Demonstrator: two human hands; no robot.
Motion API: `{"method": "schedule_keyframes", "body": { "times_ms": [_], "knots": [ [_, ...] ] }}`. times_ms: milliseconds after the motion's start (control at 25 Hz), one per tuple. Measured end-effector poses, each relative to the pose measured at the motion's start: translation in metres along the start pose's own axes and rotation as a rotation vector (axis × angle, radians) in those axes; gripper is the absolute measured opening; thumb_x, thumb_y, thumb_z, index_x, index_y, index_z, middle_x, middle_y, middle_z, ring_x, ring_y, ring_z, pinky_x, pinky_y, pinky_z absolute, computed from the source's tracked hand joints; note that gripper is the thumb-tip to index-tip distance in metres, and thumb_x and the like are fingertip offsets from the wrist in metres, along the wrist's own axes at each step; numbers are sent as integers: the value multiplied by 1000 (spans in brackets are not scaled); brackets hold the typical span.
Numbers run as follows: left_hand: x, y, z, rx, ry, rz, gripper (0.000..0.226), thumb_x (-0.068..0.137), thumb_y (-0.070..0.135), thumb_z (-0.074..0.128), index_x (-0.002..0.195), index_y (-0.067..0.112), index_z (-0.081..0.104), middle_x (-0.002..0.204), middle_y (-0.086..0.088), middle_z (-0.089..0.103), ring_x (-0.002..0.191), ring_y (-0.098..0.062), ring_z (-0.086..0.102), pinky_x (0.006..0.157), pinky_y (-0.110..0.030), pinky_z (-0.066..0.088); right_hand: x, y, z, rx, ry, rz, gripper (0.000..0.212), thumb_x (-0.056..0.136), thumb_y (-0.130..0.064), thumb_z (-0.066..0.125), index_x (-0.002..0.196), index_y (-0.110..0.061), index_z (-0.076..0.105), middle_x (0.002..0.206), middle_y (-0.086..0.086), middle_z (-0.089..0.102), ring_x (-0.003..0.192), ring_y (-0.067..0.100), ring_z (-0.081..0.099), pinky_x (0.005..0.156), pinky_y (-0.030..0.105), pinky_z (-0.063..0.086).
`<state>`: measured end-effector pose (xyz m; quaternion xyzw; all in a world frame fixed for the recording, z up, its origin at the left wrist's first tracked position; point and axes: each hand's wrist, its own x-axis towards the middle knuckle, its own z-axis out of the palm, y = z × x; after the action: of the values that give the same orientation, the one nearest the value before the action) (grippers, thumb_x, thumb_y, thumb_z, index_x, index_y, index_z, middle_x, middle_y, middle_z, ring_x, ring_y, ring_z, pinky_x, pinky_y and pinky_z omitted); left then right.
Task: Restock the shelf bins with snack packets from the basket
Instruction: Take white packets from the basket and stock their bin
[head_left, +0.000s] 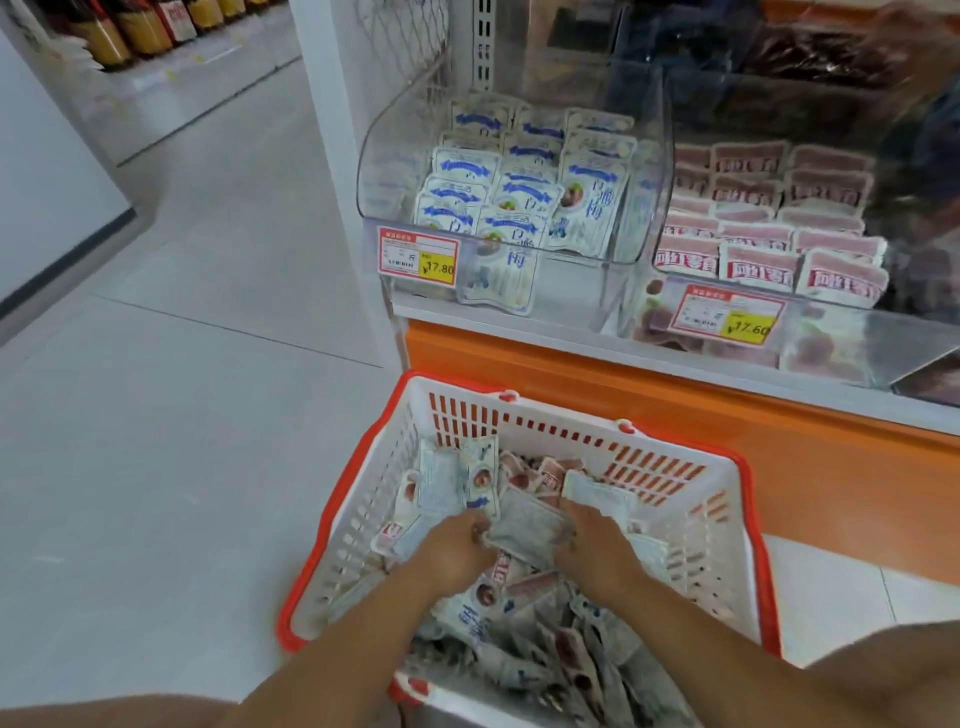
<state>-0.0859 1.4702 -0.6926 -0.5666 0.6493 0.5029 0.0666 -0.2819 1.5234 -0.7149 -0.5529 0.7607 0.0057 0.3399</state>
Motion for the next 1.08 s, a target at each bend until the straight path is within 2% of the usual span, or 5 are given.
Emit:
{"method": "schedule_keyframes", "body": {
  "times_ms": [160, 280, 480, 760, 1080],
  "knots": [
    [14, -1, 14, -97, 3, -60, 45, 96, 47, 50, 124, 13, 59, 119, -10, 65, 99, -24, 65, 83, -30, 54, 7, 0, 3, -124, 9, 13, 47, 85, -36, 64, 128, -20, 52, 120, 6, 54, 115, 24, 47, 91, 34, 45],
    [11, 11, 14, -594, 16, -233, 56, 97, 57, 38, 114, 8, 59, 109, -19, 69, 91, -27, 70, 78, -38, 60, 2, -13, -4, 106, -54, 3, 19, 82, -32, 70, 95, -25, 56, 96, -4, 53, 90, 14, 53, 69, 25, 42],
    [5, 19, 4, -1068, -97, -247, 46, 93, 43, 60, 116, 2, 61, 99, -18, 73, 86, -26, 72, 66, -32, 60, -18, -25, -5, 238, 128, -366, 19, 82, -13, 68, 100, -18, 66, 107, -6, 57, 95, 10, 55, 85, 34, 49],
    [-14, 20, -16, -1286, -184, -62, 34, 89, 8, 64, 121, -5, 59, 113, -22, 69, 95, -26, 71, 80, -36, 59, -29, -18, -44, 1008, -36, 1, 24, 93, -22, 62, 117, -25, 61, 120, -3, 63, 104, 14, 63, 85, 33, 55],
    [-22, 41, -16, -1138, -124, 68, 31, 87, 10, 67, 117, 2, 62, 112, -19, 70, 101, -31, 69, 83, -39, 58, -36, -24, -42, 1257, -105, -22, 32, 82, -8, 75, 109, -1, 61, 106, 15, 73, 97, 33, 70, 89, 46, 56]
  ]
}}
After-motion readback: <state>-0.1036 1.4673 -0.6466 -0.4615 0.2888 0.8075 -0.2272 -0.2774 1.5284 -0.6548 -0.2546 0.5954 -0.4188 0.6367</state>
